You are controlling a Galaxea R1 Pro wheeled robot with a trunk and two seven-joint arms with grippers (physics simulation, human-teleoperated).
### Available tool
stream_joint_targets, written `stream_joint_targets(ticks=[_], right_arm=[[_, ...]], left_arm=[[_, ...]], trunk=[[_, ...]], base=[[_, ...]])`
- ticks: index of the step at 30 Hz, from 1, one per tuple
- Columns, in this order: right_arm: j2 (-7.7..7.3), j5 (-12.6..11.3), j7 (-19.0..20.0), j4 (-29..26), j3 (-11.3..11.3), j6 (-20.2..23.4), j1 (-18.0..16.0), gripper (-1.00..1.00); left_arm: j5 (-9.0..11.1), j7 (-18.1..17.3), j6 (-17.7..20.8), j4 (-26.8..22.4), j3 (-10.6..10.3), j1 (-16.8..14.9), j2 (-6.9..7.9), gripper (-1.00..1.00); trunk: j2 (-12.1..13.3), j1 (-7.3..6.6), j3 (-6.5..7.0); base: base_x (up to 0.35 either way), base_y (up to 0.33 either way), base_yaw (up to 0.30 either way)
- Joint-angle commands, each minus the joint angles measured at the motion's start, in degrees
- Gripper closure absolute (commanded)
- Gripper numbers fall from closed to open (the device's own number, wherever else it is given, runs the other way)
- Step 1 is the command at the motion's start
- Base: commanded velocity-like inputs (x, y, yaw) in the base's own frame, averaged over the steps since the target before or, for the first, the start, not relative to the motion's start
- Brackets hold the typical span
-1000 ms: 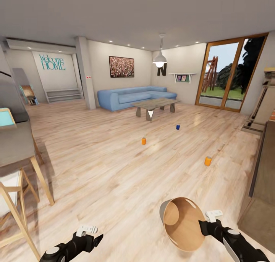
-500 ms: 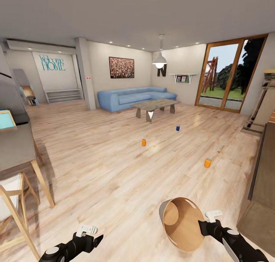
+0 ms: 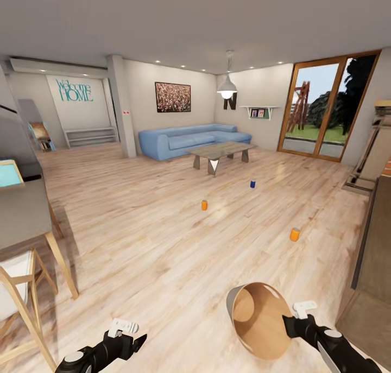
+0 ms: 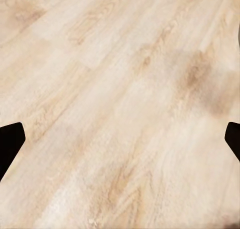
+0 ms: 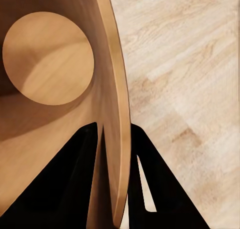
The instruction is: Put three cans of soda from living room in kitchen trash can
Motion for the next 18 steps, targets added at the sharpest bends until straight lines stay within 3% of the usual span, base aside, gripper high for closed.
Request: stream_joint_targets(ticks=[1,18], right_arm=[[0.00,-0.4,0.3,-0.2,-0.2,0.0,0.1,1.00],[-0.01,-0.4,0.2,-1.6,-0.3,-0.2,1.1,1.00]], left_arm=[[0.0,0.0,0.0,0.0,0.0,0.0,0.00,-1.00],[0.0,0.0,0.0,0.0,0.0,0.0,-0.01,-1.00]], trunk=[[0.4,-0.23,0.19],[7.2,-3.96,3.24]], base=[[0.000,0.000,0.000],[0.000,0.000,0.000]])
